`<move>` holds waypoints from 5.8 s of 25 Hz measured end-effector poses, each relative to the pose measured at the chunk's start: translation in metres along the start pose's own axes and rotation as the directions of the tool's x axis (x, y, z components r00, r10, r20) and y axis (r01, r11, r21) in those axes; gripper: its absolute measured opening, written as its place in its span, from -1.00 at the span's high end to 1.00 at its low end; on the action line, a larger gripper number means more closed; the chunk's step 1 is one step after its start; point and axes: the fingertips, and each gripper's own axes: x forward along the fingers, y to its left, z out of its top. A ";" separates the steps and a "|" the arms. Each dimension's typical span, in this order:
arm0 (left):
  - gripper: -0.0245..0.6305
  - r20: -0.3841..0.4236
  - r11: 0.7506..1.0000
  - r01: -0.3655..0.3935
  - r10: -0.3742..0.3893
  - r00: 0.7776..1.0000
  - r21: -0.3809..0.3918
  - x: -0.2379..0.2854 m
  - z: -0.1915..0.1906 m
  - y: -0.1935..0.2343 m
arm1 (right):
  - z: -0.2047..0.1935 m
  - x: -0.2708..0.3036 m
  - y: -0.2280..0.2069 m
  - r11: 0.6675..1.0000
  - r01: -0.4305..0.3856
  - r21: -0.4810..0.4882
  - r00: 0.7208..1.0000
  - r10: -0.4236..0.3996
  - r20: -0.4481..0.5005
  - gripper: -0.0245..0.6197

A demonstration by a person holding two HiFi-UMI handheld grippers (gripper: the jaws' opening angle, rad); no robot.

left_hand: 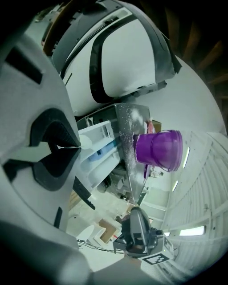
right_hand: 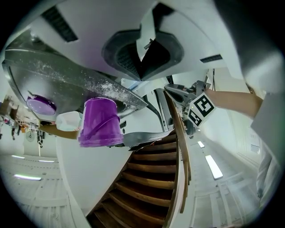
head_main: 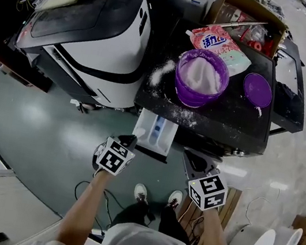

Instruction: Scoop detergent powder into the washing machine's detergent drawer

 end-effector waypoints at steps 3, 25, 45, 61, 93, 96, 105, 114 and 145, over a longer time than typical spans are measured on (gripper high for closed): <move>0.88 -0.012 0.998 -0.016 0.017 1.000 0.055 0.001 0.000 -0.001 | -0.001 -0.001 -0.001 1.000 0.003 -0.003 1.000 -0.003 0.000 0.93; 0.88 -0.051 0.904 -0.127 0.161 0.986 0.408 0.010 0.007 -0.009 | -0.015 -0.020 -0.010 0.999 0.053 0.013 0.999 -0.053 0.006 0.94; 0.88 0.144 0.645 -0.351 0.351 0.925 0.679 -0.008 0.038 -0.013 | -0.025 -0.034 -0.011 0.997 0.069 0.022 0.998 -0.070 0.008 0.93; 0.88 0.277 0.489 -0.484 0.436 0.856 0.726 -0.021 0.053 -0.012 | -0.032 -0.044 -0.014 0.996 0.083 0.028 0.997 -0.083 0.004 0.93; 0.88 0.448 0.787 0.249 0.039 0.893 -0.565 -0.028 0.021 0.017 | -0.023 -0.057 -0.011 0.992 0.095 0.086 0.994 -0.099 0.048 0.93; 0.88 0.487 0.720 0.330 0.012 0.873 -0.610 -0.032 0.021 0.013 | -0.014 -0.060 -0.011 0.992 0.087 0.095 0.993 -0.094 0.069 0.93; 0.88 0.467 0.906 0.158 0.048 0.883 -0.392 -0.075 0.051 -0.002 | 0.046 -0.087 -0.024 0.992 0.124 -0.019 0.980 -0.119 0.160 0.94; 0.88 0.563 0.965 0.049 0.108 0.820 -0.257 -0.144 0.103 -0.009 | 0.112 -0.124 -0.034 0.978 0.174 -0.118 0.955 -0.138 0.263 0.94; 0.88 0.757 0.989 -0.140 0.130 0.641 -0.052 -0.284 0.184 -0.040 | 0.206 -0.177 0.010 0.933 0.224 -0.281 0.895 -0.083 0.439 0.94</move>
